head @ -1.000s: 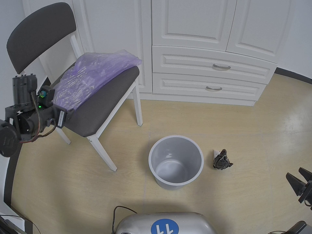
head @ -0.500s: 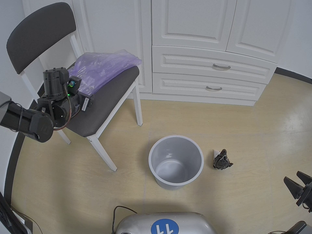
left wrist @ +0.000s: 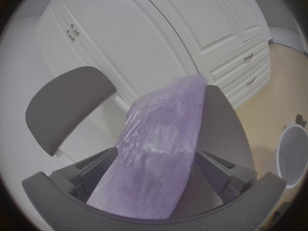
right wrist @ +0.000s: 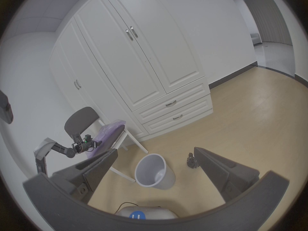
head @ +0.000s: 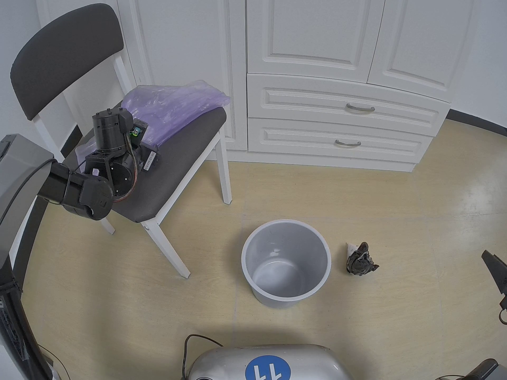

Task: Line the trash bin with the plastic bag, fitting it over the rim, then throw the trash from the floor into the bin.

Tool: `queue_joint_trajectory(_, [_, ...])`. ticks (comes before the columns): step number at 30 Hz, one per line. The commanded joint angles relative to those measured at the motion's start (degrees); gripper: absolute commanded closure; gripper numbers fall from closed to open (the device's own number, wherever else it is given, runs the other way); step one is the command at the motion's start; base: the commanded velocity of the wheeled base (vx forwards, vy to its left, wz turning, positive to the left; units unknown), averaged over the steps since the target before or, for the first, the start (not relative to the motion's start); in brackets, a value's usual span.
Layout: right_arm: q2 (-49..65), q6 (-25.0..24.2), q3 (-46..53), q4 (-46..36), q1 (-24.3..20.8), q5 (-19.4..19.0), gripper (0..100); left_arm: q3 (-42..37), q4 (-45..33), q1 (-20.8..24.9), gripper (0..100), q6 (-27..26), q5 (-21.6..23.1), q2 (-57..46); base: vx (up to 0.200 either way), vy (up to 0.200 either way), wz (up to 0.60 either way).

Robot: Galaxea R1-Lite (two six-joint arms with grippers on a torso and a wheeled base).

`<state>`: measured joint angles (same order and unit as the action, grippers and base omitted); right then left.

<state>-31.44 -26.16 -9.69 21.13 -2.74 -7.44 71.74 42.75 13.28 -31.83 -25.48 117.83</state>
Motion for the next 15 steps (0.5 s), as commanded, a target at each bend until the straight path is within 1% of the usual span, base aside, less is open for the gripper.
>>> queue_joint_trajectory(1, [-0.6, -1.0, -0.7, 0.5, -0.6, 0.0, 0, 2.2, 1.6, -0.2, 0, -2.5, -1.7, 1.7, 0.000, 0.000, 0.00])
queue_joint_trajectory(4, [-0.6, -1.2, -0.8, 0.5, -0.8, 0.0, 0, 2.6, 2.5, -0.4, 0, -4.6, -1.7, 2.0, 0.000, 0.000, 0.00])
queue_joint_trajectory(9, [0.0, -0.7, -0.4, 0.2, -0.9, 0.0, 0, 4.7, 2.9, -0.7, 0, -4.9, -1.9, 2.0, 0.000, 0.000, 0.00])
queue_joint_trajectory(12, [0.0, -0.6, -0.5, 0.3, -0.9, 0.0, 0, 6.0, 2.9, -1.8, 0, -5.5, -1.9, 1.1, 0.000, 0.000, 0.00])
queue_joint_trajectory(15, [0.0, -0.6, -0.5, 0.3, -0.9, 0.0, 0, 7.9, 2.9, -2.6, 0, -6.9, -3.2, -0.5, 0.000, 0.000, 0.00])
